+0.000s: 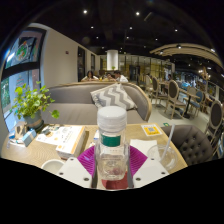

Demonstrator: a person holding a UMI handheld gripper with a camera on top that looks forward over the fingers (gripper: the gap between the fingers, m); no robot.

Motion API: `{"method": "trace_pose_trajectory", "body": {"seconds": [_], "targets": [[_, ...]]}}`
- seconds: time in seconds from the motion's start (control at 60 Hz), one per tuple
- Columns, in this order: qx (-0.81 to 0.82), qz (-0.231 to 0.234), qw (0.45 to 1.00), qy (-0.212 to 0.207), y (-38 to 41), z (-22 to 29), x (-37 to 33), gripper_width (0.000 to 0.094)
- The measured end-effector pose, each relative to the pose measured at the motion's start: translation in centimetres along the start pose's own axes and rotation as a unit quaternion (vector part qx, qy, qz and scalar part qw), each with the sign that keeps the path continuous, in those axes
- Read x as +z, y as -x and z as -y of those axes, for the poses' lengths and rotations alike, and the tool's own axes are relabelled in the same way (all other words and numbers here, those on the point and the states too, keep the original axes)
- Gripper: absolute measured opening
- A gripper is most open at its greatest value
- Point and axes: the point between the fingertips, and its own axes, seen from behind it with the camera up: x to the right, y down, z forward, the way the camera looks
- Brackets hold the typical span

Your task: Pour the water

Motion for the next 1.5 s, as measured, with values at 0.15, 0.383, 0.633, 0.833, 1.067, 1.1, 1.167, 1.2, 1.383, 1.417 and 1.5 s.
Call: {"method": "trace_pose_trajectory", "body": {"seconds": [0.15, 0.383, 0.633, 0.833, 1.067, 1.1, 1.167, 1.2, 1.383, 1.417, 1.5], "targets": [[-0.002, -0.003, 1.000, 0.015, -1.0, -3.9, 1.8, 0.0412], [0.008, -0.002, 1.000, 0.011, -1.2, -6.2, 1.9, 0.0467], [0.010, -0.003, 0.997, 0.074, -1.1, -8.0, -0.1, 0.0833], [0.016, -0.029, 0.994, 0.108, -0.8, -7.9, -7.0, 0.0855], [0.032, -0.048, 0.990, 0.129, 3.3, -5.4, -19.6, 0.0858], [0.036, -0.050, 0.990, 0.127, 3.9, -4.7, -21.5, 0.0856], [0.044, -0.051, 0.990, 0.126, 5.1, -4.3, -24.6, 0.0857], [0.048, -0.050, 0.990, 0.124, 5.7, -4.0, -25.9, 0.0856], [0.045, -0.060, 0.990, 0.120, 7.4, -3.4, -31.5, 0.0857], [0.044, -0.062, 0.990, 0.119, 7.6, -3.3, -32.0, 0.0854], [0.041, -0.064, 0.990, 0.118, 7.9, -3.4, -33.1, 0.0855]]}}
